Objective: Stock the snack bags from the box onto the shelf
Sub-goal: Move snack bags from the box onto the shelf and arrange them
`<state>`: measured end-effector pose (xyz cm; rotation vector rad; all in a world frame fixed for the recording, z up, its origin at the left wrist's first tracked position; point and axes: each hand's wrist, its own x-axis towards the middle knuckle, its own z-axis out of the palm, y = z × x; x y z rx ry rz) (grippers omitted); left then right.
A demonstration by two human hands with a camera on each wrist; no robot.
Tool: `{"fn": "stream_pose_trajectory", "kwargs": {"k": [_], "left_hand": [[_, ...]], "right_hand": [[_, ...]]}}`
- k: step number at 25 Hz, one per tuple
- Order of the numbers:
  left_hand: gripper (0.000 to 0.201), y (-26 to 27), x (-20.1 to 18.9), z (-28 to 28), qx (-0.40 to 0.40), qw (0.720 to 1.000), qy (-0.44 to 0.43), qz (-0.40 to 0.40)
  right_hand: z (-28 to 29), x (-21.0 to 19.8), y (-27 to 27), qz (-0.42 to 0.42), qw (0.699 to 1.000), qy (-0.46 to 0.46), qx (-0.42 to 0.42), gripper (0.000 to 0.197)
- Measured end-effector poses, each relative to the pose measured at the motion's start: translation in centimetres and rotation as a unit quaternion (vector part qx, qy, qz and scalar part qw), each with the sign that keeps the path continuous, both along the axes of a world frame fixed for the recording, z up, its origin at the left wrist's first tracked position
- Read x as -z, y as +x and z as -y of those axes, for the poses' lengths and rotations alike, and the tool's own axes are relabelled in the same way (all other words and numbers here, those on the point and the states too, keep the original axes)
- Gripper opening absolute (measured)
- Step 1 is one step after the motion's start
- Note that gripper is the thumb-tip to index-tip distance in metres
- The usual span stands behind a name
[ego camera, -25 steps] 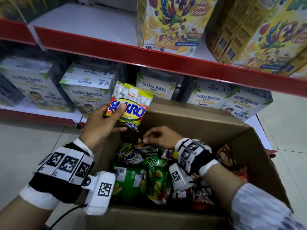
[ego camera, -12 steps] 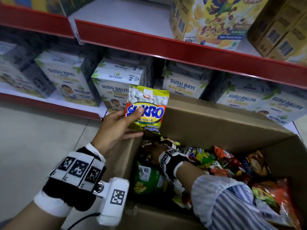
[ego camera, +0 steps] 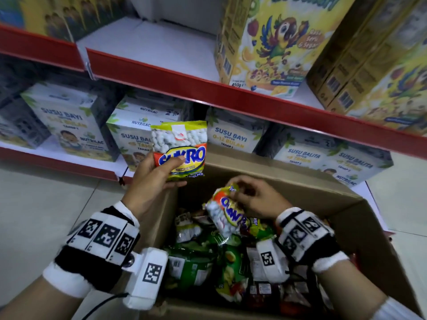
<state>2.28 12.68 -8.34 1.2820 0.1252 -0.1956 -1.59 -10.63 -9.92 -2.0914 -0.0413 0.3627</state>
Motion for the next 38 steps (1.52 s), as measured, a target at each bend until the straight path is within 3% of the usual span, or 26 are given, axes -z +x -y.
{"fn": "stream_pose_trajectory", "kwargs": {"k": [3, 6, 8, 10, 13, 16, 17, 19, 21, 25, 29, 32, 35, 36, 38], "left_hand": [[0.011, 0.1, 0.0, 1.0, -0.004, 1.000, 0.004, 0.010], [0.015, -0.4, 0.1, 2.4, 0.058, 0.998, -0.024, -0.002], [0.036, -0.8, 0.1, 3.0, 0.129, 0.990, -0.051, 0.006], [0.046, -1.2, -0.1, 3.1, 0.169, 0.984, -0.060, 0.025], [0.039, -0.9, 0.3, 3.0, 0.114, 0.991, -0.055, 0.037], [0.037, -0.1, 0.7, 2.0, 0.058, 0.996, -0.044, 0.045], [0.040, 0.0, 0.8, 1.6, 0.054, 0.996, -0.044, 0.049], [0.046, 0.0, 1.1, 1.1, 0.045, 0.997, -0.032, 0.053], [0.042, -0.1, 1.1, 1.0, 0.038, 0.997, -0.027, 0.058], [0.032, 0.0, 0.7, 0.7, 0.024, 0.997, -0.030, 0.073], [0.030, -0.1, 0.6, 0.7, 0.033, 0.997, -0.006, 0.071], [0.033, -0.1, 0.5, 0.6, 0.041, 0.997, 0.001, 0.065], [0.035, 0.1, 0.4, 0.6, 0.050, 0.996, 0.002, 0.070], [0.037, 0.2, 0.4, 0.6, 0.050, 0.996, 0.001, 0.071], [0.041, 0.3, 0.4, 0.6, 0.052, 0.996, 0.006, 0.072]], "right_hand": [[1.9, -4.1, -0.3, 0.059, 0.979, 0.152, 0.119, 0.012], [0.8, -5.6, -0.5, 0.091, 0.948, 0.247, 0.176, 0.010], [-0.9, -5.4, -0.5, 0.110, 0.939, 0.248, 0.212, 0.019], [-2.6, -4.7, -0.5, 0.134, 0.945, 0.207, 0.216, 0.024], [-4.1, -3.4, -0.6, 0.143, 0.953, 0.168, 0.207, 0.017], [-4.0, -1.1, -0.9, 0.040, 0.960, 0.176, 0.216, 0.053], [-3.9, 0.0, -0.9, 0.012, 0.968, 0.155, 0.198, 0.052], [-3.1, 3.2, -0.4, -0.008, 0.992, -0.069, 0.102, 0.037], [-2.5, 6.3, 0.3, -0.032, 0.968, -0.248, -0.001, 0.035], [-2.5, 10.9, 1.3, -0.104, 0.934, -0.327, -0.103, 0.057], [-2.4, 12.7, 1.5, -0.081, 0.893, -0.428, -0.115, 0.042], [-1.8, 11.0, 1.2, -0.059, 0.934, -0.349, -0.039, 0.034], [-0.6, 6.3, 0.0, -0.054, 0.986, -0.145, 0.056, 0.023], [0.0, 4.4, -0.7, -0.073, 0.993, -0.062, 0.065, 0.019], [1.5, 0.5, -2.4, -0.069, 0.996, 0.015, 0.060, 0.020]]}}
